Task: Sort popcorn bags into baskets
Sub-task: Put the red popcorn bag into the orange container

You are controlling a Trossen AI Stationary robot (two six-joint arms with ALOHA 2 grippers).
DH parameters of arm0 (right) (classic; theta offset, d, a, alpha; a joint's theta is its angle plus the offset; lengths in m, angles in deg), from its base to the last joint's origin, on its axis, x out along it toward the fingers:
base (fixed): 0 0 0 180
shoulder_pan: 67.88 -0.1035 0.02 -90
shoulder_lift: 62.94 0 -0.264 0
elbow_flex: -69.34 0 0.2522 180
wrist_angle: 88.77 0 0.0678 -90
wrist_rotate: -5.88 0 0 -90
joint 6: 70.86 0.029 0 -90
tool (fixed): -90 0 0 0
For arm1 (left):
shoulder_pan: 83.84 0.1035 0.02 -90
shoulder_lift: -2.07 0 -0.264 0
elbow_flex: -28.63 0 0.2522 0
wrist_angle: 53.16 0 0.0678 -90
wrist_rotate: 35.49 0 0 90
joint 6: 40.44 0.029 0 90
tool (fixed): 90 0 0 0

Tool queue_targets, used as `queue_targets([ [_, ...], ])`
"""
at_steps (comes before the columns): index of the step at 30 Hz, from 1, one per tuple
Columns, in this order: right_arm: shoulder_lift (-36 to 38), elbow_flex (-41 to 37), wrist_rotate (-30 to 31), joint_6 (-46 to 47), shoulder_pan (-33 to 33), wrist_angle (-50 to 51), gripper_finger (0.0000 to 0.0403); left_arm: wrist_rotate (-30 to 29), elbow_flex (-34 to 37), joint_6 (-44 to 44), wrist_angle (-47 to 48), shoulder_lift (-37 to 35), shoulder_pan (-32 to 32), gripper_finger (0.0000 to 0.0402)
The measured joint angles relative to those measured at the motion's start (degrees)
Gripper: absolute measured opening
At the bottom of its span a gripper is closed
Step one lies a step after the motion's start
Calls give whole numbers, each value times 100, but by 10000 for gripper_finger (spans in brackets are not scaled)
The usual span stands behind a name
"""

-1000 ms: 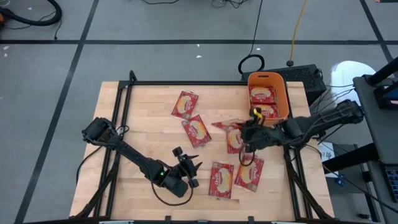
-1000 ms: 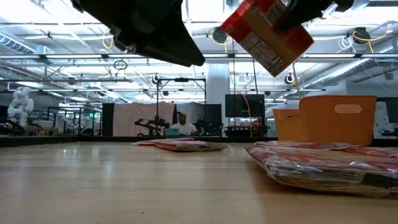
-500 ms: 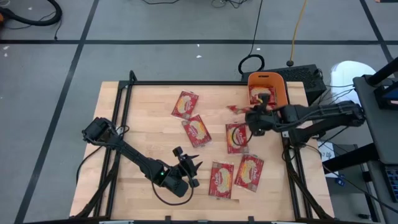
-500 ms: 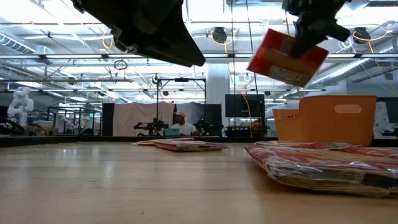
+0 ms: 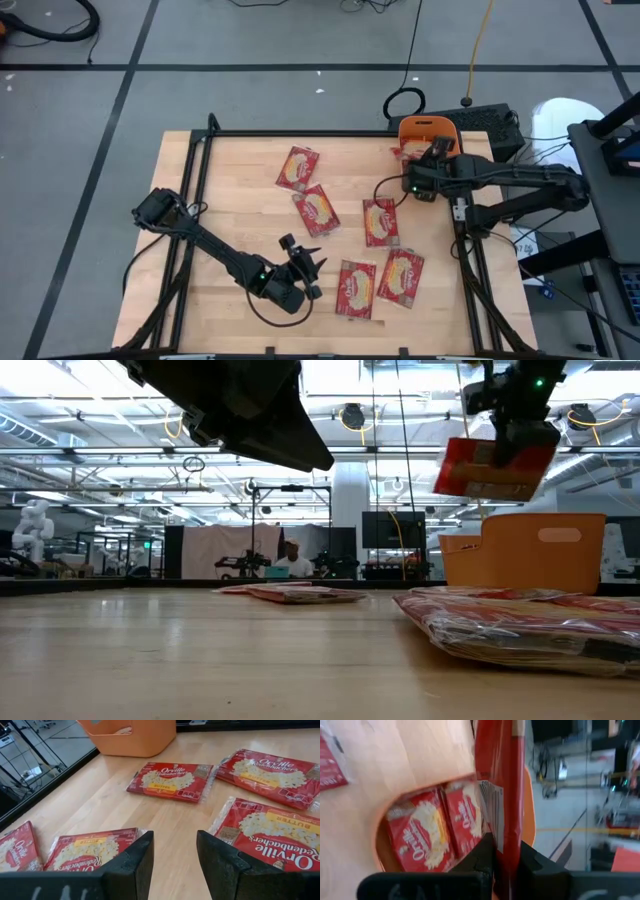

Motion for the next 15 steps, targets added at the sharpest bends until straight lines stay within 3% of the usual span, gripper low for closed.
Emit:
queue_targets([
  [8, 8, -53, -39, 169, 272, 232, 22, 44, 0, -114, -20, 0, -2, 152],
  [15, 314, -543, -478, 384, 345, 323, 22, 46, 0, -176, -121, 2, -7, 152],
])
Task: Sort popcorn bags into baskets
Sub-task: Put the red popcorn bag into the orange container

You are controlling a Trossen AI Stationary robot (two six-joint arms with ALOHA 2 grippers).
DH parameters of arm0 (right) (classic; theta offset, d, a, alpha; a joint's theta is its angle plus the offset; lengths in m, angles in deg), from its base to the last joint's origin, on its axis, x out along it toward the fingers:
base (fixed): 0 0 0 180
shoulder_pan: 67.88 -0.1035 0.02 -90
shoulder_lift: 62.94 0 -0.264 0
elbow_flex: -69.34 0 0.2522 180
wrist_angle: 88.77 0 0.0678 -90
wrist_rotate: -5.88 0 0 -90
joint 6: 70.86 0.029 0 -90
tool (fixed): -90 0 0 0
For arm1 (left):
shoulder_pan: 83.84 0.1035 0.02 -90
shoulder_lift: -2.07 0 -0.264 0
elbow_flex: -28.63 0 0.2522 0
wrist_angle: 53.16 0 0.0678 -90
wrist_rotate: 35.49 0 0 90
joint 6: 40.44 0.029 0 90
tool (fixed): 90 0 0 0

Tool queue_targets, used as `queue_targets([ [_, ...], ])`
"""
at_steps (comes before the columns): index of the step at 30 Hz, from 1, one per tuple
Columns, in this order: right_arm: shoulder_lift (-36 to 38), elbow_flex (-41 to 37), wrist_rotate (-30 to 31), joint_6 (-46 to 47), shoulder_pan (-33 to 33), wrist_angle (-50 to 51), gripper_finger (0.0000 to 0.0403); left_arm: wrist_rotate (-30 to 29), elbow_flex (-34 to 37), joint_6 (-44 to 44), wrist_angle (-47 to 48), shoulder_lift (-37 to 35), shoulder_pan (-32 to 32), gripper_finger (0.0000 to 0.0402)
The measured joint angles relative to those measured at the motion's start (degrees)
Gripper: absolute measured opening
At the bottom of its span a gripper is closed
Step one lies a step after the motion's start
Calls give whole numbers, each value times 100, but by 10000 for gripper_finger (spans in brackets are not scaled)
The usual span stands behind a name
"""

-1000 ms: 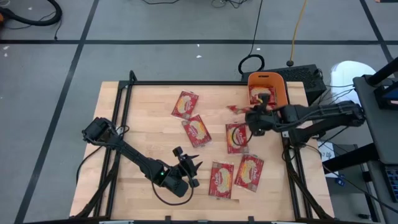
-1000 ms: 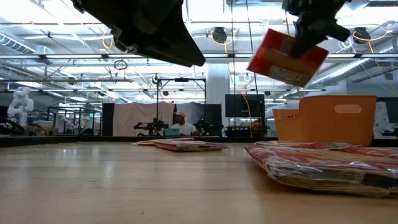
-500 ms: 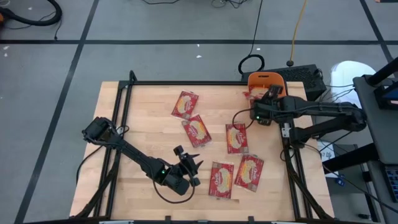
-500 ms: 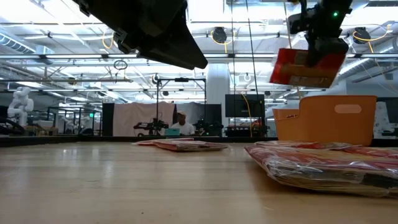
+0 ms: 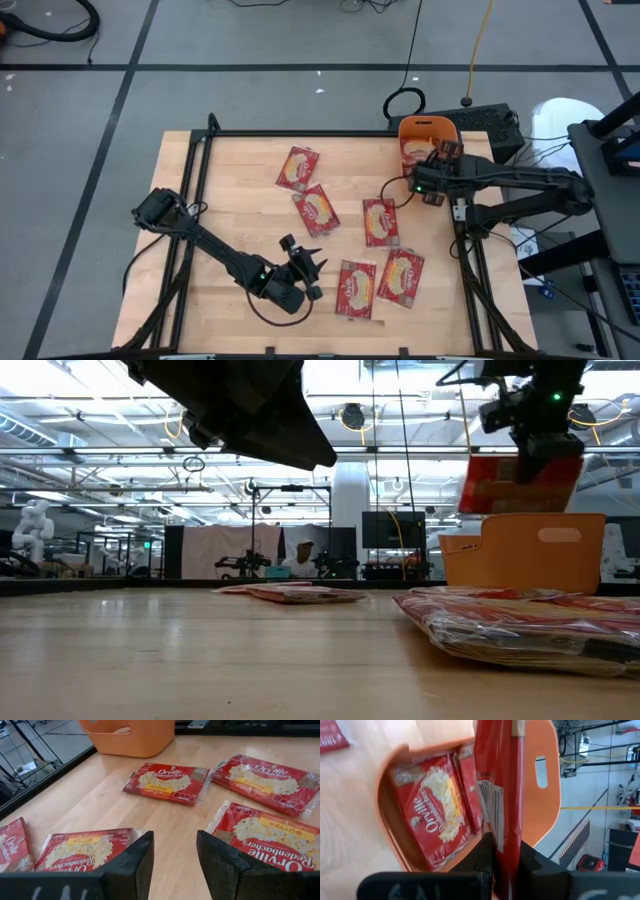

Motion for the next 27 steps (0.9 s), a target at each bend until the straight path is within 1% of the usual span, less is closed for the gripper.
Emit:
queue_targets([
  [5, 348, -487, -6, -35, 0, -195, 22, 0, 0, 75, -56, 2, 0, 152],
  [9, 487, -771, -7, -167, 0, -420, 22, 0, 0, 167, -67, 2, 4, 152],
  [18, 512, -1427, -7, -886, 0, -1074, 22, 0, 0, 194, -126, 2, 48, 152],
  [22, 512, -1629, -7, -944, 0, -1088, 22, 0, 0, 196, -125, 2, 50, 152],
  [27, 512, -1664, -7, -983, 0, -1112, 22, 0, 0, 194, -124, 2, 55, 152],
])
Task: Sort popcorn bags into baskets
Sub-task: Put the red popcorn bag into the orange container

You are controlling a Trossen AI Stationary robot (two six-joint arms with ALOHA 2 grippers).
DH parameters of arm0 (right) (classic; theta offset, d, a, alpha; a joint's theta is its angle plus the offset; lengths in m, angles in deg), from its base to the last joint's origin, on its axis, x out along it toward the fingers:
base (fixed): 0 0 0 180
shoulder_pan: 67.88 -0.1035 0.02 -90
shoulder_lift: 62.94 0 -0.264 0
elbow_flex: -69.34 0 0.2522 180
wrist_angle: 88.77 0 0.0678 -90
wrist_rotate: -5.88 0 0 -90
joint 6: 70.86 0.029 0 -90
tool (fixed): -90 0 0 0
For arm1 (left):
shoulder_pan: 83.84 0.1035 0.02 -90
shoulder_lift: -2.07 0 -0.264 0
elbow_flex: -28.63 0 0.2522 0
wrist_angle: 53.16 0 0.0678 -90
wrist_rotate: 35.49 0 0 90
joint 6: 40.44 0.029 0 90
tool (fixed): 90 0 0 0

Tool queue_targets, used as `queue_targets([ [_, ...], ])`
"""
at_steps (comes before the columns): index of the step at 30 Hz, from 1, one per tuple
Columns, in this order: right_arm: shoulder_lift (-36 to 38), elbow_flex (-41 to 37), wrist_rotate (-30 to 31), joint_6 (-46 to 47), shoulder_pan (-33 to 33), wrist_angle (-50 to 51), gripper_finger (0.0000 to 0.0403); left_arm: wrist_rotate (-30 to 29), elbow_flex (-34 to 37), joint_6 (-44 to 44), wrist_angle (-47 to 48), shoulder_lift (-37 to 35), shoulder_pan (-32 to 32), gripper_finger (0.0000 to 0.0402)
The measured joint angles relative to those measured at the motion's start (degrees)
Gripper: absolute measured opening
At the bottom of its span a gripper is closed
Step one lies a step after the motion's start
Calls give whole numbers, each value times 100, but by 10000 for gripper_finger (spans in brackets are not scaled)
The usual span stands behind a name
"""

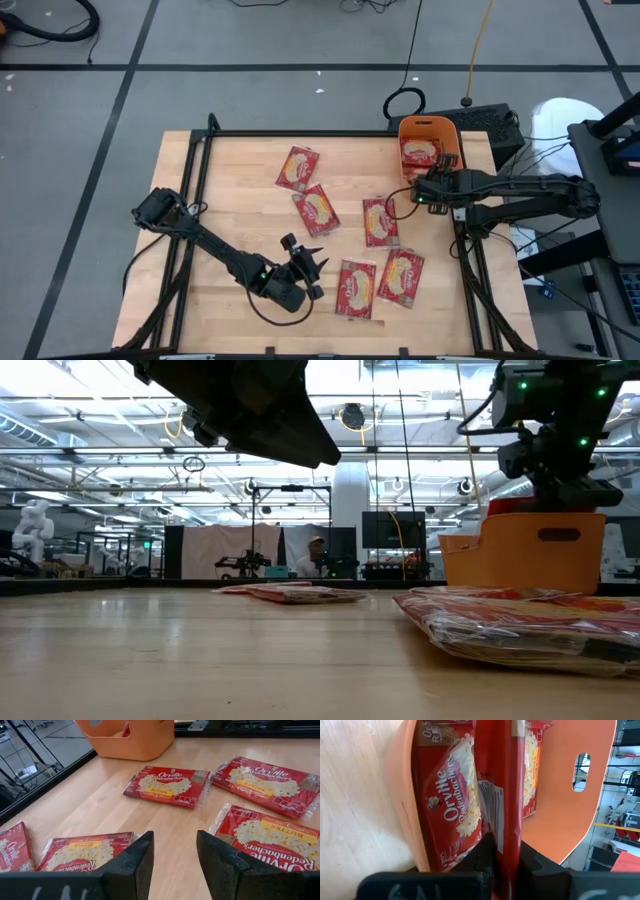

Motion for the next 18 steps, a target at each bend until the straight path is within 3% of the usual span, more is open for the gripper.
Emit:
queue_targets([
  [18, -8, 0, -213, -632, 637, -448, 23, 136, 1, 140, -203, 0, 15, 152],
])
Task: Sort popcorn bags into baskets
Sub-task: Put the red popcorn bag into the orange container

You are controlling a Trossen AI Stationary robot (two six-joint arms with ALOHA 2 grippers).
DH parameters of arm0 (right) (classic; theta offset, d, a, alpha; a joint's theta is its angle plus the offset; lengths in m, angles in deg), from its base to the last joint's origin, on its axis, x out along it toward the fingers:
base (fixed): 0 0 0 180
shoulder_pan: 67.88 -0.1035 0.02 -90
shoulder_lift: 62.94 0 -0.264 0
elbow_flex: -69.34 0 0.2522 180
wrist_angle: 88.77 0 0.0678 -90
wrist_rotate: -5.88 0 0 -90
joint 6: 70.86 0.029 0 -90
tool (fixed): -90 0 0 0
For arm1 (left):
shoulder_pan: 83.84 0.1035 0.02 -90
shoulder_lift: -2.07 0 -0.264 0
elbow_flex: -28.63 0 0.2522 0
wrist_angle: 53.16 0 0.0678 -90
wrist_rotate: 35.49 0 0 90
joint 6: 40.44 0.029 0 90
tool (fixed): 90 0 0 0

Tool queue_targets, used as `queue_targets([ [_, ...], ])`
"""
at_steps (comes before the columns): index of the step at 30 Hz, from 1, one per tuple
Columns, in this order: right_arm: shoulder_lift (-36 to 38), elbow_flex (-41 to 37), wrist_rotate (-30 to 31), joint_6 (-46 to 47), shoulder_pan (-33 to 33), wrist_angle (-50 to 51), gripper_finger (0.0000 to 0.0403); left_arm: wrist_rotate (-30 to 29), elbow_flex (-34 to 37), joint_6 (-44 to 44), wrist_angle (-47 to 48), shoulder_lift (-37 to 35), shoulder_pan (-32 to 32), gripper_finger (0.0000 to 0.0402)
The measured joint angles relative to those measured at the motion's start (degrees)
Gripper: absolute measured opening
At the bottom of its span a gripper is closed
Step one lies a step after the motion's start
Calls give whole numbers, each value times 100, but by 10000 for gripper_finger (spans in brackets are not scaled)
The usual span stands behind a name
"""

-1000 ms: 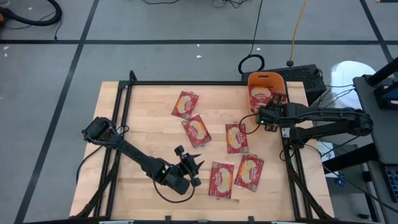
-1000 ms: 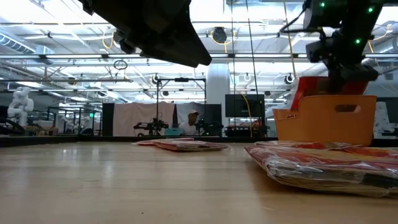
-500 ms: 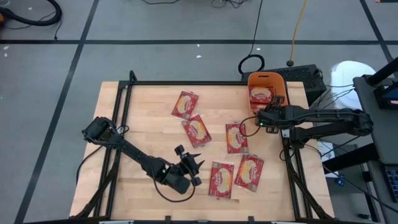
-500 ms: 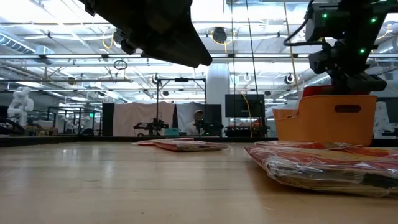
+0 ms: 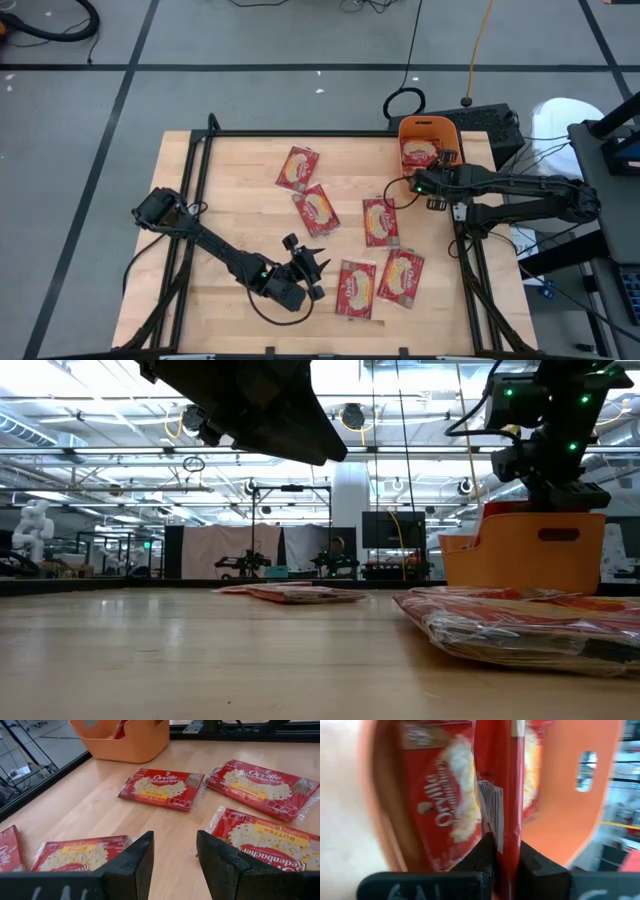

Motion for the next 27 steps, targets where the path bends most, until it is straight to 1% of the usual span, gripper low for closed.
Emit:
queue_targets([
  [3, -4, -1, -239, -38, 82, -6, 23, 11, 1, 0, 0, 0, 0, 152],
  [12, -4, -2, -286, -53, 150, -7, 23, 11, 1, 2, 0, 0, 0, 152],
  [18, -7, -4, -665, -58, 150, 20, 23, 11, 1, 2, 0, 0, 0, 152],
  [26, -7, -4, -698, -77, 150, 52, 23, 81, 1, 2, 0, 0, -2, 152],
  [27, -7, -4, -776, -90, 150, 50, 26, 98, 1, 2, 0, 0, -2, 152],
])
